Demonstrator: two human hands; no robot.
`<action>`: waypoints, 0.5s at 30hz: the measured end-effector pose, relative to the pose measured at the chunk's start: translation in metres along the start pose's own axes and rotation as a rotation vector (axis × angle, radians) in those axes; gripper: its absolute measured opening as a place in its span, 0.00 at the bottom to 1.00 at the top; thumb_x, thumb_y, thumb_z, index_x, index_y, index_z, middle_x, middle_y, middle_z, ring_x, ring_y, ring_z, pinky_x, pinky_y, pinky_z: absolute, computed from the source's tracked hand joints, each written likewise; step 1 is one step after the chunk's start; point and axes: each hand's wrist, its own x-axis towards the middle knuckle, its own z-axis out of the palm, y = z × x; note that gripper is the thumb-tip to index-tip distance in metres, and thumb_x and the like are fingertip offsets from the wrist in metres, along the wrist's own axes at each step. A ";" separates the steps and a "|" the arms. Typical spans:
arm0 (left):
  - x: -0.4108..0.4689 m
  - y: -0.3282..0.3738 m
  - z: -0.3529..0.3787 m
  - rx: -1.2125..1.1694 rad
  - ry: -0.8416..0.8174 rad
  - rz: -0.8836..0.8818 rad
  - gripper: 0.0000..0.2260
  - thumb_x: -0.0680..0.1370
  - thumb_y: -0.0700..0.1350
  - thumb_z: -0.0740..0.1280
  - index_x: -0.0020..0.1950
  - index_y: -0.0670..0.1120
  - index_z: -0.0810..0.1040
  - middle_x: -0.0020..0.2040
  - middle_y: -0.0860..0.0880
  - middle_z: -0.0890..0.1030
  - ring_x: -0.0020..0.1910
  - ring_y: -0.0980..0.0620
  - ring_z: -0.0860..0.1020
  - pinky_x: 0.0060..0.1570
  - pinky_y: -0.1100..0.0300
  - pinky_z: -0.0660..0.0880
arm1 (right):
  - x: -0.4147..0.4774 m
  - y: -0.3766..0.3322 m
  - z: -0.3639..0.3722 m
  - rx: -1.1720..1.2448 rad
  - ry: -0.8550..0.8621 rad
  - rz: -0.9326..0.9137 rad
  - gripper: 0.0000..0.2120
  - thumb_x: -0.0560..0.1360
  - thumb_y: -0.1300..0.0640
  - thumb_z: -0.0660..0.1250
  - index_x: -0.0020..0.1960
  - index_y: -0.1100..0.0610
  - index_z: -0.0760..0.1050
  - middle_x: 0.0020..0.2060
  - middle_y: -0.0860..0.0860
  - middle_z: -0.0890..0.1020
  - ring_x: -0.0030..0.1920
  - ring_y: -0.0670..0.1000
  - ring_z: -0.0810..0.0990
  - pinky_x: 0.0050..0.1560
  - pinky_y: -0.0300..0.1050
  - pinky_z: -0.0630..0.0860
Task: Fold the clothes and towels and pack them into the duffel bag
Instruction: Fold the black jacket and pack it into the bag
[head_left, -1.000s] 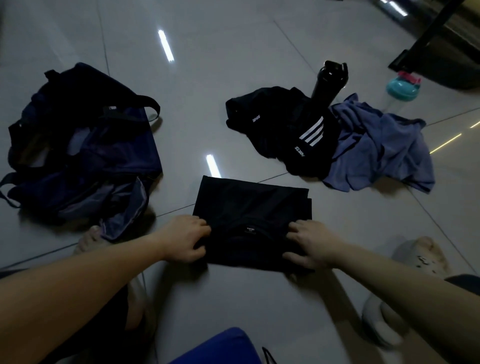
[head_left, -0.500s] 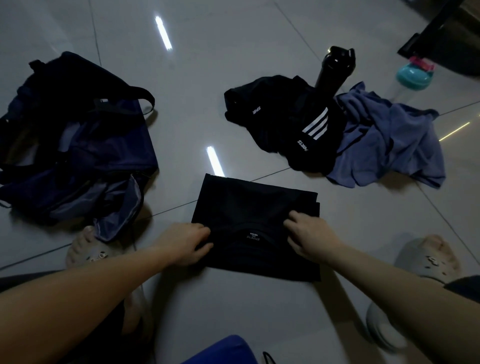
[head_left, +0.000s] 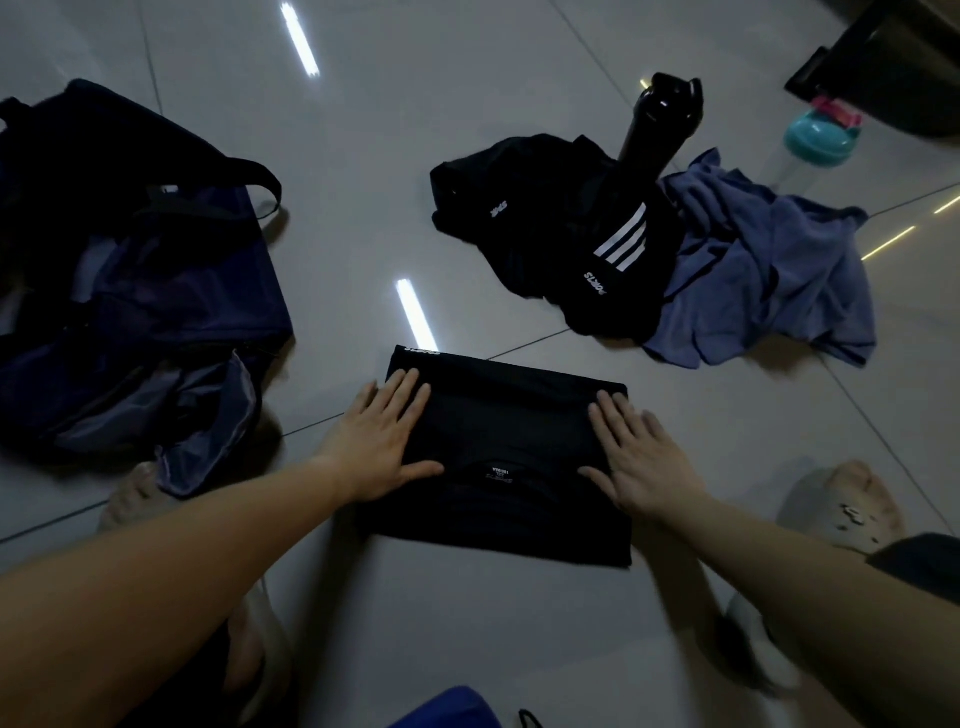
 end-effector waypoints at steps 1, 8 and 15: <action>0.002 0.000 -0.002 -0.027 0.072 0.006 0.45 0.77 0.76 0.43 0.83 0.46 0.46 0.83 0.44 0.45 0.82 0.43 0.47 0.80 0.44 0.48 | -0.005 0.009 0.004 0.029 -0.016 0.059 0.44 0.79 0.31 0.35 0.81 0.62 0.51 0.81 0.59 0.54 0.80 0.61 0.56 0.75 0.60 0.62; 0.041 -0.018 -0.042 -0.232 0.269 -0.129 0.29 0.79 0.59 0.63 0.76 0.47 0.67 0.74 0.45 0.70 0.73 0.43 0.68 0.73 0.47 0.62 | 0.002 0.012 -0.019 0.135 0.160 0.175 0.36 0.81 0.40 0.43 0.77 0.65 0.63 0.77 0.63 0.64 0.75 0.63 0.65 0.73 0.62 0.65; 0.065 -0.033 -0.067 -0.268 0.056 -0.199 0.29 0.70 0.61 0.76 0.66 0.49 0.75 0.60 0.47 0.77 0.60 0.45 0.74 0.59 0.51 0.73 | 0.028 -0.039 -0.030 0.123 0.257 -0.192 0.31 0.83 0.44 0.50 0.82 0.56 0.53 0.81 0.56 0.54 0.80 0.58 0.54 0.78 0.57 0.57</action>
